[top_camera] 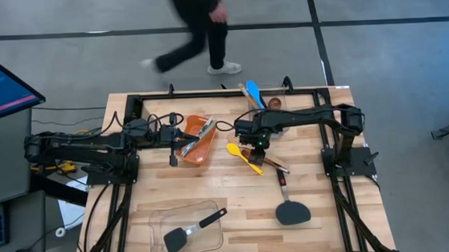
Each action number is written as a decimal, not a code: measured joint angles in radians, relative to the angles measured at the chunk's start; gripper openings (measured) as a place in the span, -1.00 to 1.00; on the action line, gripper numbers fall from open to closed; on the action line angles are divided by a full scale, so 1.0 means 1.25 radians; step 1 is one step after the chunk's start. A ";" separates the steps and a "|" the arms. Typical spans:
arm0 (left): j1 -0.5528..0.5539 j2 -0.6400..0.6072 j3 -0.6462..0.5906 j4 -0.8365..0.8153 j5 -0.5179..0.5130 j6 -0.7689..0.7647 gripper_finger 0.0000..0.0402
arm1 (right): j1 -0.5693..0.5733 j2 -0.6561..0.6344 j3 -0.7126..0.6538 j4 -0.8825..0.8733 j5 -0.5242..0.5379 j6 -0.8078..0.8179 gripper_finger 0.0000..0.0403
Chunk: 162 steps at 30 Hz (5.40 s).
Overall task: Pick & Place Kitchen Items
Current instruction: Put the yellow serving spoon into the top transparent bin
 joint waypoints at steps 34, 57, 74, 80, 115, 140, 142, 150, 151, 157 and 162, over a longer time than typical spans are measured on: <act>0.000 0.000 0.000 -0.001 0.000 0.000 -1.00 | 0.071 0.014 0.000 0.006 0.080 0.189 0.02; 0.000 0.000 0.000 0.000 0.000 0.000 -1.00 | 0.161 0.014 -0.054 0.133 0.079 0.298 -0.09; 0.000 0.000 0.000 -0.001 0.000 -0.001 -1.00 | 0.168 0.014 -0.054 0.213 0.146 0.457 -0.09; 0.000 0.000 0.000 0.000 0.000 -0.001 -0.99 | 0.188 0.033 -0.055 0.211 0.189 0.479 -0.14; 0.000 0.000 -0.001 -0.001 0.000 -0.001 -1.00 | 0.222 0.111 -0.018 0.138 0.165 0.468 -0.80; 0.000 0.000 -0.002 0.000 0.000 -0.001 -1.00 | 0.230 -0.252 0.000 -0.006 0.366 0.535 -0.80; 0.000 0.000 -0.002 -0.001 0.000 -0.001 -0.99 | 0.229 -0.281 0.000 -0.022 0.411 0.543 -0.80; 0.000 0.000 -0.002 0.000 0.000 -0.001 -1.00 | 0.208 -0.358 0.000 -0.055 0.630 0.547 -0.80; 0.000 0.000 -0.002 0.000 0.000 -0.001 -1.00 | 0.201 -0.362 0.000 -0.054 0.658 0.547 -0.80; 0.000 0.000 -0.002 0.000 0.000 -0.001 -1.00 | 0.125 -0.357 0.001 -0.047 0.726 0.533 -0.80; 0.000 0.000 -0.002 0.000 0.000 -0.001 -1.00 | 0.049 -0.344 -0.007 -0.015 0.663 0.475 -0.80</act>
